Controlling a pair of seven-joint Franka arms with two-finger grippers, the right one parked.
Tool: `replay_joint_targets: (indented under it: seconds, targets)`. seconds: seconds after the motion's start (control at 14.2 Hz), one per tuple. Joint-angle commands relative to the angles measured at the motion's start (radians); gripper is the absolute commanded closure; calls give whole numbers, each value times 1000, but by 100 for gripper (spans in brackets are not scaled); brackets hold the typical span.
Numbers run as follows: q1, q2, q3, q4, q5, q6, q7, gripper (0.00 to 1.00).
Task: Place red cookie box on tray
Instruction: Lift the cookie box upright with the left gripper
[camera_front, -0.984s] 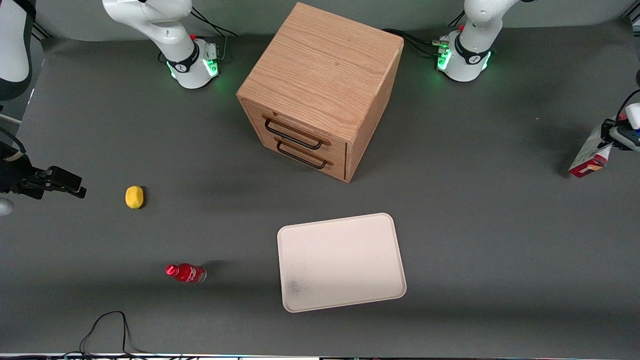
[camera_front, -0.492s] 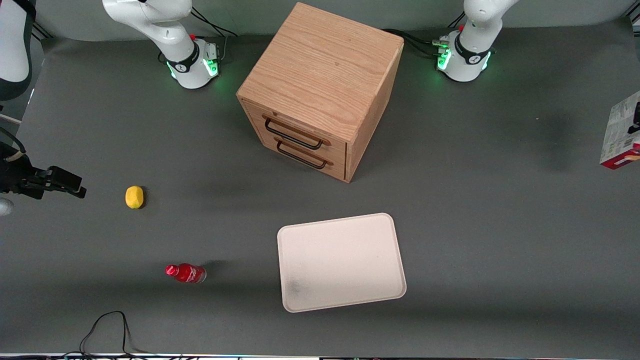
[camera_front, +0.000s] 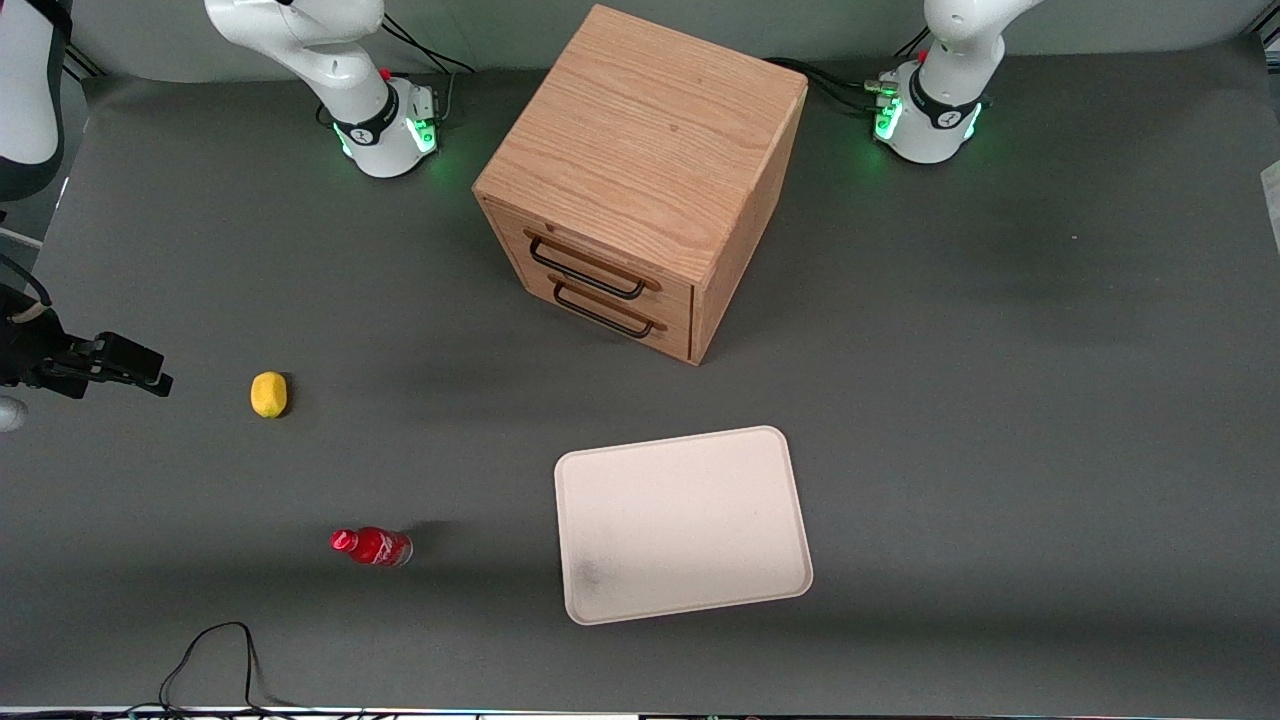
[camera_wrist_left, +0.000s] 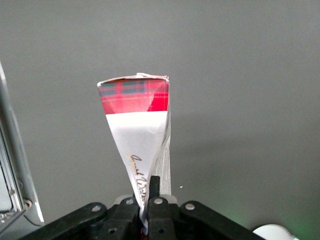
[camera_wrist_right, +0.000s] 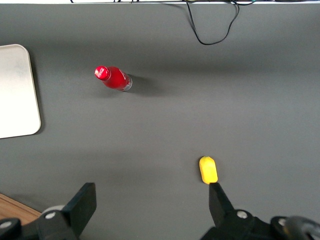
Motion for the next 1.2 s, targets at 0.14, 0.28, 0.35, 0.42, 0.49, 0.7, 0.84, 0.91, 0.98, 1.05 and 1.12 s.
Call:
replay_joint_targets:
  seconds: [0.14, 0.28, 0.35, 0.42, 0.49, 0.7, 0.84, 0.91, 0.98, 1.05, 1.12]
  targets:
    - [-44, 17, 11, 149, 8, -111, -130, 100]
    - [-48, 17, 10, 154, 11, -111, -130, 100]
    - [-58, 21, 10, 154, 9, -110, -130, 100]
    - [-77, 24, 10, 154, 9, -105, -128, 100]
    - [-107, 29, 10, 154, 9, -99, -130, 100]
    - [-236, 52, 11, 157, 21, -95, -194, 100]
    - [-323, 72, 11, 174, 38, -95, -273, 100]
    - [-369, 83, 11, 180, 49, -95, -322, 100]
    - [-414, 98, 11, 192, 54, -96, -365, 100]
    - [-458, 112, 11, 208, 54, -104, -407, 100]
    - [-495, 121, 11, 217, 54, -104, -460, 100]
